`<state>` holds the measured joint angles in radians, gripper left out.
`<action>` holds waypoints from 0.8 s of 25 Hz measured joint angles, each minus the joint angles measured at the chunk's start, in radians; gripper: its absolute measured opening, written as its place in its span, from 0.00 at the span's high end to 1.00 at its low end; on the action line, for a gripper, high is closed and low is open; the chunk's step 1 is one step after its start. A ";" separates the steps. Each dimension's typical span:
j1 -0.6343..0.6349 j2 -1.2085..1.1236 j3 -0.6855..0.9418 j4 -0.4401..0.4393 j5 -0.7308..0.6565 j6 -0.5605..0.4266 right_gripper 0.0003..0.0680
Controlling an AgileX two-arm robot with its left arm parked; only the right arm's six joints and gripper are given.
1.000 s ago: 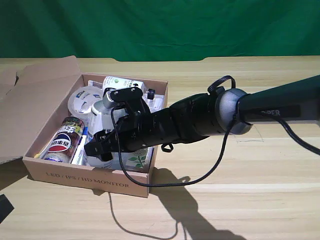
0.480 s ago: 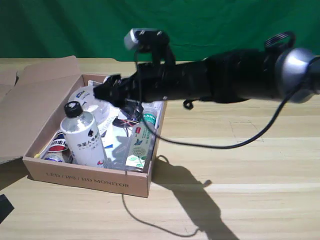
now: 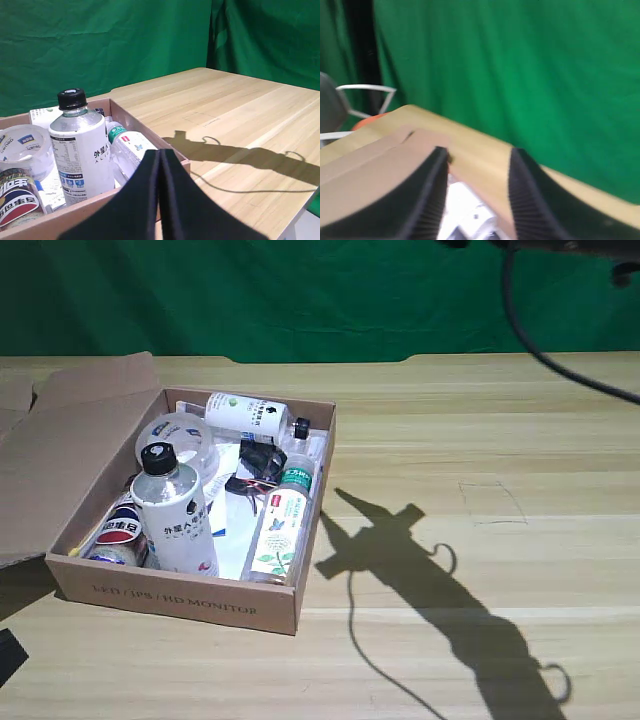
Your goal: Place the white bottle into the box.
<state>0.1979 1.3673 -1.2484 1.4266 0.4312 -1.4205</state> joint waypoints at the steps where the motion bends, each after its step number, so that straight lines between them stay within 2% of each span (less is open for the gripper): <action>1: -0.039 -0.041 0.000 -0.054 0.000 0.016 0.72; 2: -0.057 -0.060 0.000 -0.091 0.000 0.023 0.78; 3: -0.092 -0.100 0.001 -0.143 0.000 0.042 0.89; 6: -0.162 -0.191 0.031 -0.236 -0.017 0.091 0.98; 11: -0.255 -0.362 0.167 -0.269 -0.184 0.121 1.00; 15: -0.317 -0.485 0.309 -0.295 -0.255 0.121 1.00; 20: -0.357 -0.631 0.518 -0.286 -0.368 0.121 1.00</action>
<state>-0.1593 0.7362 -0.7302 1.1402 0.0630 -1.2996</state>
